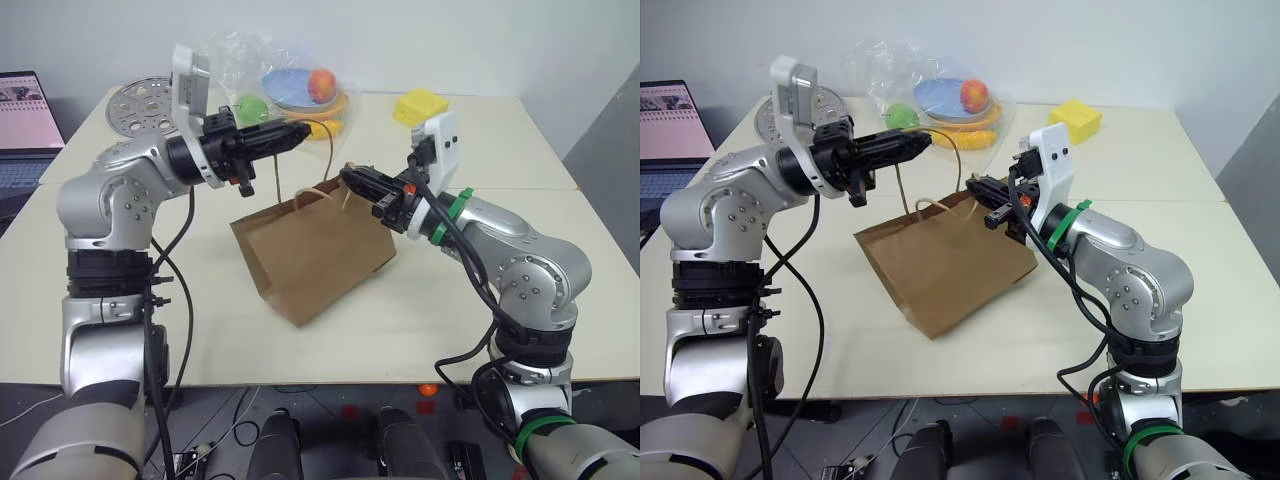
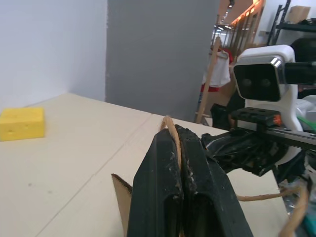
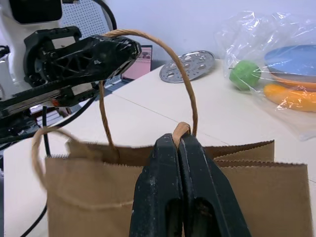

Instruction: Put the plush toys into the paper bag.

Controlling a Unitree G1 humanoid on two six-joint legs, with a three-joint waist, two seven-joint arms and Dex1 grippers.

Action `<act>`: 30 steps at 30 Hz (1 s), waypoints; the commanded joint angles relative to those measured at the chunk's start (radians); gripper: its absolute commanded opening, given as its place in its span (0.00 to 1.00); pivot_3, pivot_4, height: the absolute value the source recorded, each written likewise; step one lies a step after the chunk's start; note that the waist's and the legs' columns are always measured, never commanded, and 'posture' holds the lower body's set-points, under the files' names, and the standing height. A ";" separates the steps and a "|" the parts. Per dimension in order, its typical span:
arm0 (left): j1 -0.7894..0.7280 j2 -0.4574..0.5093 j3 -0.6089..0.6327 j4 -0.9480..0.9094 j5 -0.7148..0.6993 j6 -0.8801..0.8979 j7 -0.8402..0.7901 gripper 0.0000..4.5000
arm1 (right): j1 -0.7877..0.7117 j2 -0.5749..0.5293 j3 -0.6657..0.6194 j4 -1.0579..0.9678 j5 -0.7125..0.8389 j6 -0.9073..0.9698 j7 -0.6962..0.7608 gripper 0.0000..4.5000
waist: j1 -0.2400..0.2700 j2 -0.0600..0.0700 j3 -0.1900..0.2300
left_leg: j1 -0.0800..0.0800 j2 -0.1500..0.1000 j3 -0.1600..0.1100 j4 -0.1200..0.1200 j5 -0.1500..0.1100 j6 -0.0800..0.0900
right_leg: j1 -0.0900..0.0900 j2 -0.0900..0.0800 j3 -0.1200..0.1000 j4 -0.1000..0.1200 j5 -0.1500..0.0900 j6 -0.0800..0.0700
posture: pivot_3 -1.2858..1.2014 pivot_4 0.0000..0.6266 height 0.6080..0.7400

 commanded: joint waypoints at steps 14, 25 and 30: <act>0.005 -0.012 0.029 -0.134 -0.099 0.100 0.067 0.00 | 0.014 0.029 0.038 0.029 -0.054 -0.094 -0.078 0.01 | 0.000 0.000 0.000 | 0.000 0.000 0.000 0.000 0.000 0.000 | 0.000 0.000 0.000 0.000 0.000 0.000 | 0.52 0.24 1.00; -0.010 0.018 0.018 -0.119 -0.092 0.088 0.058 0.00 | -0.004 0.020 0.015 -0.021 0.005 -0.025 -0.097 0.01 | 0.000 0.000 0.000 | 0.000 0.000 0.000 0.000 0.000 0.000 | 0.000 0.000 0.000 -0.001 0.000 0.000 | 0.52 0.24 1.00; -0.015 0.014 0.016 -0.112 -0.087 0.078 0.060 0.00 | -0.011 0.027 0.005 -0.035 0.026 0.001 -0.122 0.01 | 0.000 0.000 0.000 | 0.000 0.000 0.000 0.000 0.000 0.000 | 0.000 0.000 0.000 -0.001 0.000 0.000 | 0.52 0.24 1.00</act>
